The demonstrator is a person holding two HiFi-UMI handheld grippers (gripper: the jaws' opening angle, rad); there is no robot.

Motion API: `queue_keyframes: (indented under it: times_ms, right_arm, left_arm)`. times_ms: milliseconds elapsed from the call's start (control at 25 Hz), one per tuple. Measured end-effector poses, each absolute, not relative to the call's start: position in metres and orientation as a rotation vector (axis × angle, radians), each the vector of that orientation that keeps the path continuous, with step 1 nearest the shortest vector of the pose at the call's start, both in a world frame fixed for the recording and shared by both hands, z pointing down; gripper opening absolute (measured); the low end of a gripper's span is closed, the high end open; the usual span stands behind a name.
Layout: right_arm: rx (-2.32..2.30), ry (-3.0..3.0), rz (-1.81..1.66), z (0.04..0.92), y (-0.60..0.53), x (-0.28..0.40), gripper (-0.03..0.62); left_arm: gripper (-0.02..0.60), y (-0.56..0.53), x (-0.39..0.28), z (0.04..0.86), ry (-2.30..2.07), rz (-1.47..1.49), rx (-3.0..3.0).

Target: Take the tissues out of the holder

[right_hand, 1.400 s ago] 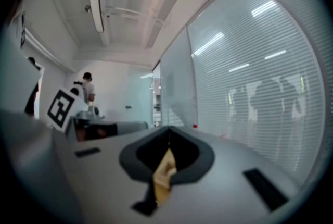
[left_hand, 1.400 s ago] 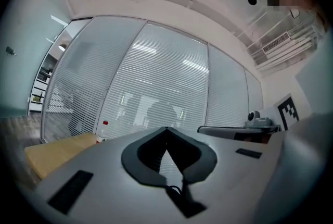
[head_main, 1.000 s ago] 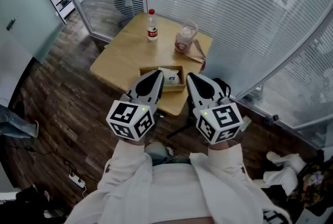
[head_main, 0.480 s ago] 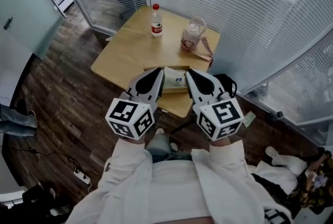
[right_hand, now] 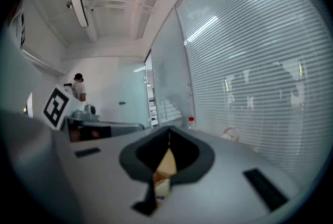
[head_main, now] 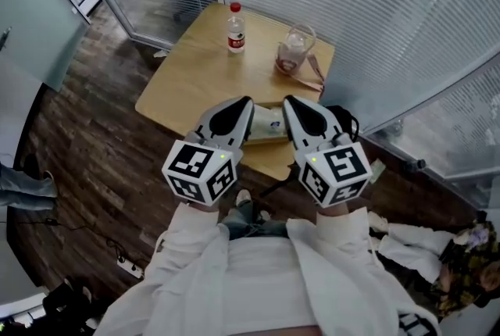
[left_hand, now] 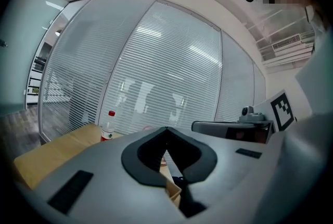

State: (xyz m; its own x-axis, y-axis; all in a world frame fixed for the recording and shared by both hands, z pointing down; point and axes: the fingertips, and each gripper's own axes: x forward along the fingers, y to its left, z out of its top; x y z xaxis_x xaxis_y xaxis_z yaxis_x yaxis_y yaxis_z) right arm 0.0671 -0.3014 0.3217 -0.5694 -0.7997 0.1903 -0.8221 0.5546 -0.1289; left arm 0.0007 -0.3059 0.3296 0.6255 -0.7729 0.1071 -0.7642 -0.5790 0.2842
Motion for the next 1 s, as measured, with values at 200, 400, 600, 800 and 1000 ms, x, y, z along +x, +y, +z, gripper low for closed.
queue_keyframes:
  times_ms: [200, 400, 600, 800, 1000]
  right_arm:
    - [1.417, -2.662, 0.318, 0.327, -0.315, 0.056, 0.012]
    - [1.447, -2.647, 0.306, 0.328, -0.317, 0.048, 0.012]
    - [1.426, -2.635, 0.311, 0.328, -0.321, 0.046, 0.012]
    - [1.424, -2.664, 0.306, 0.323, -0.325, 0.051, 0.012]
    - [1.389, -2.678, 0.304, 0.322, -0.328, 0.053, 0.012]
  left_arm:
    - [0.009, -0.317, -0.002, 0.332, -1.177, -0.065, 2.569]
    - [0.009, -0.32, -0.002, 0.334, -1.12, -0.067, 2.593]
    - [0.009, -0.327, 0.001, 0.328, -1.106, -0.079, 2.598]
    - [0.009, -0.329, 0.004, 0.327, -1.126, -0.083, 2.595]
    - [0.009, -0.33, 0.004, 0.325, -1.151, -0.101, 2.582]
